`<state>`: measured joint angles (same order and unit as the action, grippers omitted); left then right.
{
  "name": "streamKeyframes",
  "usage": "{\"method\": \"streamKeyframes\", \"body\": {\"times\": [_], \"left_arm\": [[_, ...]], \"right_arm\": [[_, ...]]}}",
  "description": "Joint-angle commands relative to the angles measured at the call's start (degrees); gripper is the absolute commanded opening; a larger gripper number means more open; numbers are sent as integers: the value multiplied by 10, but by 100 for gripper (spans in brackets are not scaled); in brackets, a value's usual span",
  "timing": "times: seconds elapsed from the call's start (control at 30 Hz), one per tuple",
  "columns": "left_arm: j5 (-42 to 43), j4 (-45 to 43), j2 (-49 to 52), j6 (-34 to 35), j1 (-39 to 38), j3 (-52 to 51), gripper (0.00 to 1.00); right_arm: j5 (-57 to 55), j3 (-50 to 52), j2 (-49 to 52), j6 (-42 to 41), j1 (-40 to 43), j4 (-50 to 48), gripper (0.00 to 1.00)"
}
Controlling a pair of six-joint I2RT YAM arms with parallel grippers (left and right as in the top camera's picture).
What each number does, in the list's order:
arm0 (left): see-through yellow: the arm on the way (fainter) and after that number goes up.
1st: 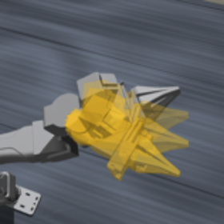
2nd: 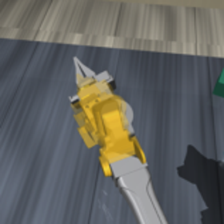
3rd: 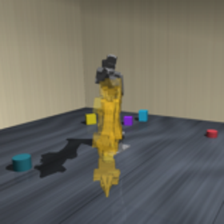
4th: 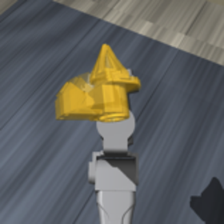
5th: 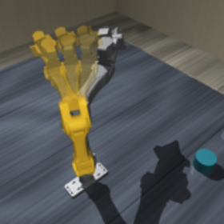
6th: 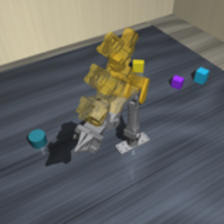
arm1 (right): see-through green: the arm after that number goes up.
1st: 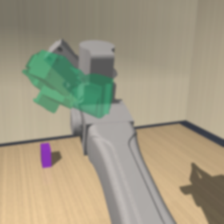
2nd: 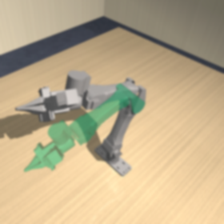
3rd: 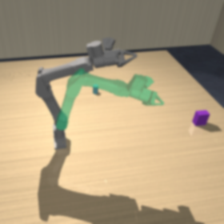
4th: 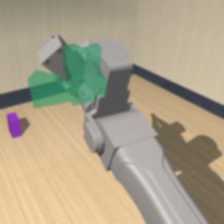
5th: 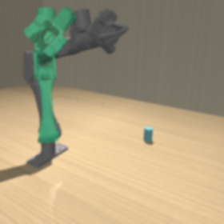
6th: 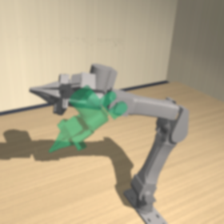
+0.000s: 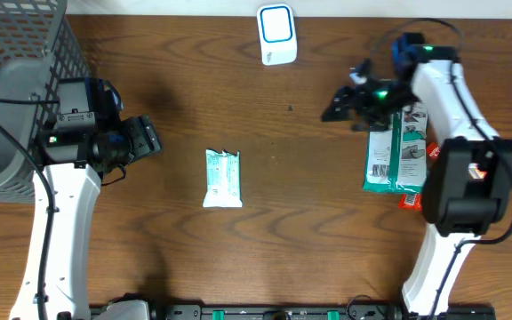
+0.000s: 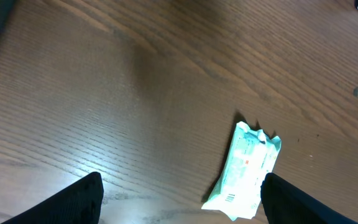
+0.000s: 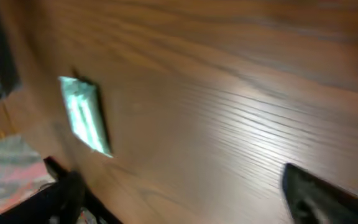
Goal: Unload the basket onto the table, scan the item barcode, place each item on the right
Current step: 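Move the right gripper left toward the pale green wipes packet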
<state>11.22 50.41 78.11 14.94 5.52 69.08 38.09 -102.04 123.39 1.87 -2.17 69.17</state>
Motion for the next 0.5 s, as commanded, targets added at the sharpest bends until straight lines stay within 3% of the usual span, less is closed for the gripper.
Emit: {"method": "streamKeyframes", "body": {"times": [0.0, 0.3, 0.33, 0.4, 0.47], "left_arm": [[-3, 1, -2, -5, 2, 7, 82], [14, -10, -2, -5, 1, 4, 81], [23, -10, -2, -5, 0, -2, 72], [33, -6, 0, -5, -8, -18, 40], [31, -6, 4, -5, -20, -39, 33]], "right_arm": [[37, -2, 6, -15, -59, -13, 85], [-95, -2, 6, -126, -203, -62, 87], [-98, -2, 6, -127, -215, -67, 88], [-98, -2, 6, -128, -238, -78, 88], [-102, -2, 6, -137, -257, -91, 87]]}}
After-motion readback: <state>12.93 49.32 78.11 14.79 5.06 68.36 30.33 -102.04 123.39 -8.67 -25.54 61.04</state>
